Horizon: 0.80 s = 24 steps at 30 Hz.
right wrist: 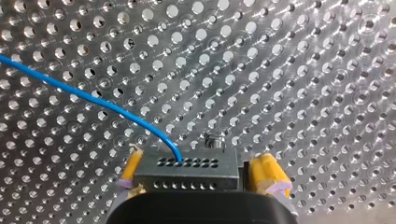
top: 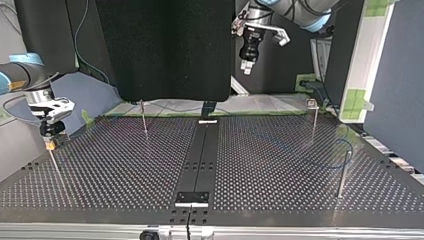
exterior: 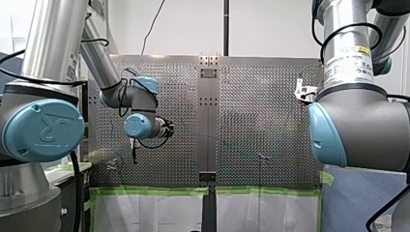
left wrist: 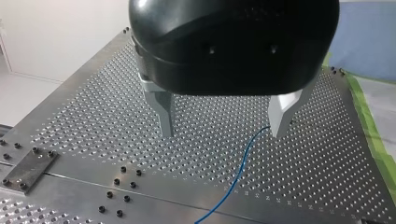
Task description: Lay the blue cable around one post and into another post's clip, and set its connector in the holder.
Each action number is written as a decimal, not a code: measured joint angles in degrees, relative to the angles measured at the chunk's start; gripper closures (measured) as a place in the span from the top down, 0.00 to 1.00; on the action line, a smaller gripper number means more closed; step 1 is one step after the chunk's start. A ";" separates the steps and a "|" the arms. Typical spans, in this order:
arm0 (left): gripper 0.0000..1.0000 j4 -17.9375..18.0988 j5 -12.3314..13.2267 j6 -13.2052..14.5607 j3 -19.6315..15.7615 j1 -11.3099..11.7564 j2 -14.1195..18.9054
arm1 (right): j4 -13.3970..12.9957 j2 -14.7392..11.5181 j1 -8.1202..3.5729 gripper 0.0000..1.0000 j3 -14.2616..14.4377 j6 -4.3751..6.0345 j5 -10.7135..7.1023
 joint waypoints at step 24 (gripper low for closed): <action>1.00 0.42 3.21 1.20 0.04 0.28 0.00 | 0.00 0.00 0.00 0.98 0.00 0.00 0.00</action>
